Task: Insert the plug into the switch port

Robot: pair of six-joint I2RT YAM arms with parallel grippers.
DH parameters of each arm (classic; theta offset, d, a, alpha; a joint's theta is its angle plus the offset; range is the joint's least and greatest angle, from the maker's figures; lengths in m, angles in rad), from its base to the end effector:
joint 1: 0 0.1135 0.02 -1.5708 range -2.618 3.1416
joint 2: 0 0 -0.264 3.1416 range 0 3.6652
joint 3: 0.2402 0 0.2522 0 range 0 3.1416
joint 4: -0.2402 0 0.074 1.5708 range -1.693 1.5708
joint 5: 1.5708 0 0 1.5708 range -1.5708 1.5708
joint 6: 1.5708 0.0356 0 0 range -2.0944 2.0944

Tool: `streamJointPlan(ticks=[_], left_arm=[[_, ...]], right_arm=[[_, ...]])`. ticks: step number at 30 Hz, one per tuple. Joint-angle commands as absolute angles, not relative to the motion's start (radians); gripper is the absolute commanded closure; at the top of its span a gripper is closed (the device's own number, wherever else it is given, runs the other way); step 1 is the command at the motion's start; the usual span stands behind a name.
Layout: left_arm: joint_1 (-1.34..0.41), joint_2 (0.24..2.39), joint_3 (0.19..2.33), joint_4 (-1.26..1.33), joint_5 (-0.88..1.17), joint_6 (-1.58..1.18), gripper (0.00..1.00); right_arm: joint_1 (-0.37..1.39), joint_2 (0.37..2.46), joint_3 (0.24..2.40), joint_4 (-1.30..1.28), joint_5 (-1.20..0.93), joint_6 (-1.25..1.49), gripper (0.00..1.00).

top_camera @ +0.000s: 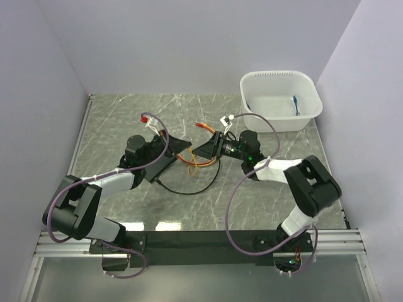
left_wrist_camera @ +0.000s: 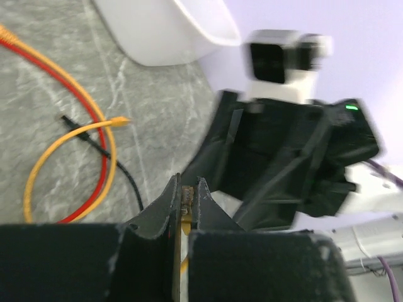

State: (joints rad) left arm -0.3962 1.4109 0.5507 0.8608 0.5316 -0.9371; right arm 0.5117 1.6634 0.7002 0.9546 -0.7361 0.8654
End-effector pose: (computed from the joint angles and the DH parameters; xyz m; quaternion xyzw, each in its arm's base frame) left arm 0.2586 -0.1278 0.2277 -0.0032 0.7069 -0.5679 0.4215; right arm 0.2794 0.1843 0.2086 -0.1328 0.6968 0.6147 0.3449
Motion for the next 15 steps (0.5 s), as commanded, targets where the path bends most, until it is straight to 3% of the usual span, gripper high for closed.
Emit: streamJointPlan(ticks=[1,6,15], left_arm=[[-0.397,1.373,0.591,0.796,0.435,-0.925,0.99],[-0.350,1.376,0.578,0.712,0.359,-0.971,0.99],[-0.106,1.434,0.477,0.825,0.506,-1.112,0.99]], right_arm=[[0.521,1.513,0.726,0.722,-0.579,0.654,0.38],[0.597,1.463,0.833,0.458,-0.388,0.500,0.40],[0.791,1.609,1.155,0.140,-0.065,0.309,0.48]])
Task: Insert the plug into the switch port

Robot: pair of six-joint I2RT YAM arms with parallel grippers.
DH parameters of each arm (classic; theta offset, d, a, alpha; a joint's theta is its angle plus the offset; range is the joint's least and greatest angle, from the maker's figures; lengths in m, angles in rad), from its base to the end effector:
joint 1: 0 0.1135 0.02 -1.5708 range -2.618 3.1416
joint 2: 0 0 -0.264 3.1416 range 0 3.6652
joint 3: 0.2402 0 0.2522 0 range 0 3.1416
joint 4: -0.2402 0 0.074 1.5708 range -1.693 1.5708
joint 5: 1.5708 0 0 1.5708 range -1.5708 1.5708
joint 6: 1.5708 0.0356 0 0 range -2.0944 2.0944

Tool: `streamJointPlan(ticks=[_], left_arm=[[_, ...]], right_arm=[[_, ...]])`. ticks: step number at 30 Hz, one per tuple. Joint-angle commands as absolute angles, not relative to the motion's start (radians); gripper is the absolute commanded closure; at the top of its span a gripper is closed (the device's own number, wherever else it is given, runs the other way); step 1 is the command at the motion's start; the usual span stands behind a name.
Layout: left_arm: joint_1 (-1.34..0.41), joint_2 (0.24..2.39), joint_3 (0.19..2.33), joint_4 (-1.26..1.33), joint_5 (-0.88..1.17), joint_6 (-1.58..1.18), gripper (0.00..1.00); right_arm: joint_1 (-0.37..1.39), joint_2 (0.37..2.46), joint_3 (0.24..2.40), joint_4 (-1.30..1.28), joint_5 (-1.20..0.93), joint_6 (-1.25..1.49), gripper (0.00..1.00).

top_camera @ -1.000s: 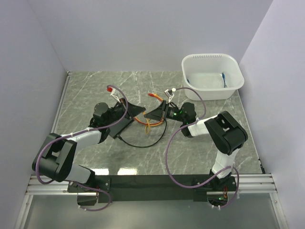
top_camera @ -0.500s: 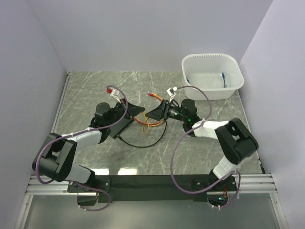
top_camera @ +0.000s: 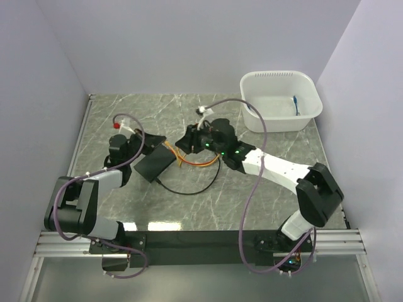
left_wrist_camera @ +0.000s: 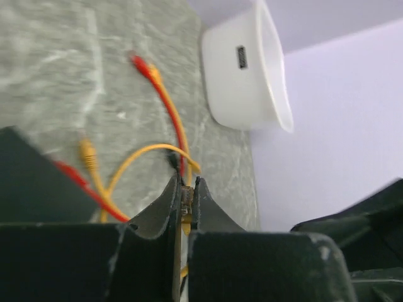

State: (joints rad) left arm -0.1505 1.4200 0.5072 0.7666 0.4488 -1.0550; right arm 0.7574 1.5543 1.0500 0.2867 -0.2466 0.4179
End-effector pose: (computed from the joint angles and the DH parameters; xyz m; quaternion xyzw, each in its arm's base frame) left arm 0.2770 -0.0576 0.2019 -0.1916 0.7273 -0.5000 0.4294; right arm 0.2593 0.2571 0.2882 -0.2066 0.7497 0.4243 0.4640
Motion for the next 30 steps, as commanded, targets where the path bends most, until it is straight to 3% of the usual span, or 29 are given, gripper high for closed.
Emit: streamJointPlan(ticks=[1,6,12,17,30], left_arm=[[-0.088,1.439,0.477,0.818,0.506,-1.111,0.99],[-0.057,1.447,0.466,0.772,0.488,-1.108,1.00],[-0.041,1.465,0.469,0.746,0.479,-1.100,1.00],[-0.034,1.486,0.468,0.761,0.486,-1.101,0.99],[-0.032,1.499,0.471,0.769,0.495,-1.091,1.00]], right_arm=[[0.805,1.627,1.184,0.088,-0.033,0.293,0.48],[0.885,1.764,1.371,-0.054,0.107,0.221,0.50],[0.913,1.910,1.535,-0.135,0.146,0.173,0.59],[0.919,1.934,1.554,-0.126,0.103,0.170,0.63],[0.917,2.008,1.600,-0.094,0.003,0.201,0.63]])
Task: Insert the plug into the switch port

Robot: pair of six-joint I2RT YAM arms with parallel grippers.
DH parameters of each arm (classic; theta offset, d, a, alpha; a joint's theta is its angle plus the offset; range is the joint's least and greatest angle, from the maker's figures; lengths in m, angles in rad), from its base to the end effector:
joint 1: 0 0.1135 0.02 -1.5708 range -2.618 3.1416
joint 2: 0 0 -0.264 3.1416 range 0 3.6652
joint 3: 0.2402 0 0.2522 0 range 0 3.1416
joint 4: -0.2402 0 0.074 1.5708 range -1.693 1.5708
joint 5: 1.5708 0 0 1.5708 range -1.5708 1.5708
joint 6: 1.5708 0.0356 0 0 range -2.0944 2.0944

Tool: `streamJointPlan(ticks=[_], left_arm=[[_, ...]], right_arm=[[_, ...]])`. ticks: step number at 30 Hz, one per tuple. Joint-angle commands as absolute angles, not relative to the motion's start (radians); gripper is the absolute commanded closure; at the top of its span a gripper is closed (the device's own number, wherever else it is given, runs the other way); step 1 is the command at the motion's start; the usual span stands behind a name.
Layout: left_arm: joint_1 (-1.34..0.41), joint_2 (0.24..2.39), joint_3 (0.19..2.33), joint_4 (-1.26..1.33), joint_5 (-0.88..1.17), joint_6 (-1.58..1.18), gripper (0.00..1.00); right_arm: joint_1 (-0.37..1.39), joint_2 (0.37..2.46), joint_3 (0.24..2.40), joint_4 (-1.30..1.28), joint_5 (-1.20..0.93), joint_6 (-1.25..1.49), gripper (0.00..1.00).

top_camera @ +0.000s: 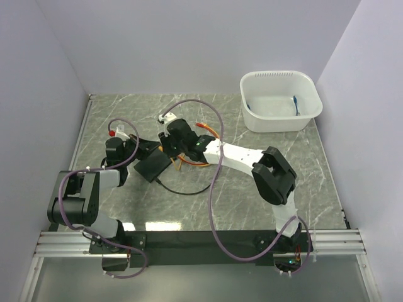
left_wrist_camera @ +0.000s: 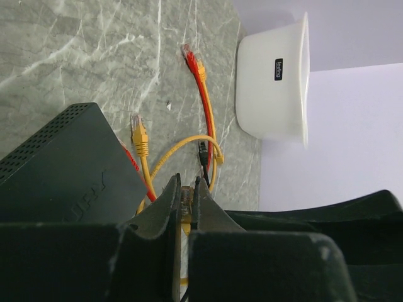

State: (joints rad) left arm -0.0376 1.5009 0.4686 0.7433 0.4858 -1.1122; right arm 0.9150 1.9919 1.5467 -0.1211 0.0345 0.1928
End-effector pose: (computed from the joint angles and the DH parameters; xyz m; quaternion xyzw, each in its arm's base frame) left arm 0.2790 -0.0271 0.1673 -0.2747 0.7420 -0.4774 0.3822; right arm 0.2859 0.3696 0.2443 -0.3019 0.8228 0.2403 0.4173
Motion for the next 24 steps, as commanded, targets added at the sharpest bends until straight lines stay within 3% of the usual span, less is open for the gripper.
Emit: streamJointPlan(ticks=[1,24], left_arm=[[-0.032,1.496,0.472,0.767,0.495,-1.088,1.00],[-0.032,1.482,0.462,0.758,0.499,-1.075,0.99]], right_arm=[[0.917,2.014,1.606,-0.097,0.003,0.201,0.63],[0.911,2.046,1.595,-0.034,-0.038,0.252,0.71]])
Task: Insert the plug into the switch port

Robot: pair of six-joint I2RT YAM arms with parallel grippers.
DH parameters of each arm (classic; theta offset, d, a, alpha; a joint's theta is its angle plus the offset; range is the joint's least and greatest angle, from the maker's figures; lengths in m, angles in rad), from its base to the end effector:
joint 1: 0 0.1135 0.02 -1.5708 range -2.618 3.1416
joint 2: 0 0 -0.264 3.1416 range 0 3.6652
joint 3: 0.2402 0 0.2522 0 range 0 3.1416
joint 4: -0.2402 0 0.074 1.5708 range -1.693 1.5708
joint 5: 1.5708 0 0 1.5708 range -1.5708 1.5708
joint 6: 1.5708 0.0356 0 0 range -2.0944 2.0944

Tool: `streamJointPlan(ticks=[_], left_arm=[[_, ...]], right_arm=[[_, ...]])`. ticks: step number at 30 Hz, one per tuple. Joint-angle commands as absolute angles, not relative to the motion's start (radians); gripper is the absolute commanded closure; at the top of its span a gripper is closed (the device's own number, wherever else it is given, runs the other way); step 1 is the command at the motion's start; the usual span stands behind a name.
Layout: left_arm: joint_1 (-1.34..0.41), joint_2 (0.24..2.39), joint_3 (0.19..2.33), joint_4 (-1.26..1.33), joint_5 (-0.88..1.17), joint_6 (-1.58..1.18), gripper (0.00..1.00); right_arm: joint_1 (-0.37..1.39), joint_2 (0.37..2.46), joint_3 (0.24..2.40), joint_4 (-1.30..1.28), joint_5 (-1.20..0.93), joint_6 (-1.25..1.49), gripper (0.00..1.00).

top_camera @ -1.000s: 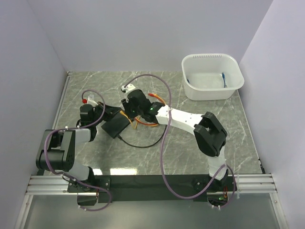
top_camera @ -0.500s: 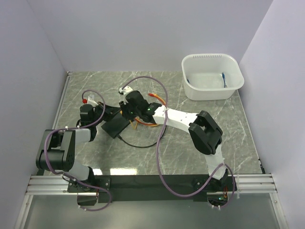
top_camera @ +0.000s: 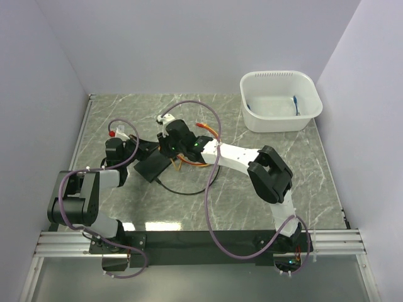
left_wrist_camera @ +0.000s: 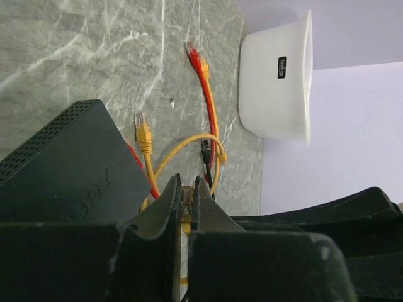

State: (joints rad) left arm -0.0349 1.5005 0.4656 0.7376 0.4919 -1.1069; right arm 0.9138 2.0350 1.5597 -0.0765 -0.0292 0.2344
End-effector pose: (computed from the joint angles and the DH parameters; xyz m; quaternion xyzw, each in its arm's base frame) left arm 0.2781 -0.0265 0.1660 -0.2738 0.7444 -0.4764 0.3794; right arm 0.2904 0.3782 0.2334 -0.2976 0.8206 0.2756 0.4026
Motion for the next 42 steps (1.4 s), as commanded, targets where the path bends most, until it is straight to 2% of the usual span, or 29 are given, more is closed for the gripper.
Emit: streamJointPlan(ticks=[1,21,32,42], left_arm=[[-0.032,1.482,0.462,0.761,0.500,-1.077,0.99],[-0.032,1.480,0.453,0.785,0.509,-1.080,1.00],[-0.032,1.486,0.454,0.788,0.509,-1.078,1.00],[-0.032,1.502,0.454,0.796,0.515,-1.077,0.99]], right_arm=[[0.910,2.048,1.595,-0.032,-0.038,0.255,0.71],[0.882,2.043,1.589,-0.009,-0.024,0.290,0.71],[0.879,2.031,1.578,-0.002,-0.043,0.293,0.67],[0.881,2.028,1.589,-0.002,-0.064,0.287,0.72]])
